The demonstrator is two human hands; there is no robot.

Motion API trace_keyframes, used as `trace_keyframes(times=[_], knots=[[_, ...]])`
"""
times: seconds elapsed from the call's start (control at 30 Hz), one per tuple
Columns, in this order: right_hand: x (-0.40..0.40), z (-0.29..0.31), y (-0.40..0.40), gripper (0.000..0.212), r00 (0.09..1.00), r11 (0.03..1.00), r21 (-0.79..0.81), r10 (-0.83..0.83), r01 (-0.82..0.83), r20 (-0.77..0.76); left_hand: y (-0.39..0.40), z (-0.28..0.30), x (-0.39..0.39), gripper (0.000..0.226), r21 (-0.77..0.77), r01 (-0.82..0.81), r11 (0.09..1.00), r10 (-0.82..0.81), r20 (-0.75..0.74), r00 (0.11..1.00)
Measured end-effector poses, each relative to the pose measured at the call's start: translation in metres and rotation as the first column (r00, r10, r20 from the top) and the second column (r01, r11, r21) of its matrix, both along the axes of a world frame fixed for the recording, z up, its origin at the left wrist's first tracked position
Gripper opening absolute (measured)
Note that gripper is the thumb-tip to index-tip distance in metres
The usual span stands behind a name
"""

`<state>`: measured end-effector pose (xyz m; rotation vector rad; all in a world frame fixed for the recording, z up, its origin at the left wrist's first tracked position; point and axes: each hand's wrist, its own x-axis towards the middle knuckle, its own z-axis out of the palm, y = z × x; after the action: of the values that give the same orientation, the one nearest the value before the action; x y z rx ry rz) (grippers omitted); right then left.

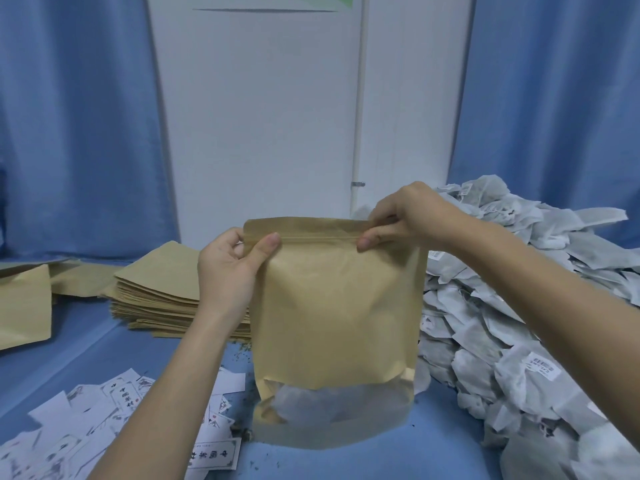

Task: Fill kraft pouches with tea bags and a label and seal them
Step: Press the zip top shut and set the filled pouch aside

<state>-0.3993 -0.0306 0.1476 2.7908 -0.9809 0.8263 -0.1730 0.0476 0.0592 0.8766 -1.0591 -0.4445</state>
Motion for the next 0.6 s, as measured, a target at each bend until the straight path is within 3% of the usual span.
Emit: trace_keyframes(times=[0.13,0.3,0.4,0.5,0.6], knots=[[-0.015,0.000,-0.003,0.042,0.998,0.995,0.086,-0.056,0.056,-0.004,0.000,-0.002,0.006,0.027,-0.022,0.014,1.000,-0.015,-0.041,0.999],[-0.030,-0.006,-0.010,0.053,0.996,0.991,0.119,-0.062,0.054,0.067,-0.003,-0.003,0.012,0.024,-0.042,0.008,0.999,-0.010,-0.037,0.999],[-0.041,-0.011,-0.015,0.038,0.982,0.988,0.148,-0.062,0.035,0.177,-0.004,-0.005,0.015,0.023,-0.076,0.028,0.997,-0.033,-0.062,0.998],[-0.041,-0.023,-0.018,0.052,0.959,0.986,0.167,-0.031,-0.017,0.282,-0.006,-0.011,0.021,0.025,-0.068,0.087,0.994,-0.091,-0.065,0.994],[-0.042,-0.054,-0.018,0.033,0.847,0.894,0.365,0.031,-0.261,0.530,-0.006,-0.035,0.029,0.047,0.139,0.201,0.970,-0.201,-0.018,0.979]])
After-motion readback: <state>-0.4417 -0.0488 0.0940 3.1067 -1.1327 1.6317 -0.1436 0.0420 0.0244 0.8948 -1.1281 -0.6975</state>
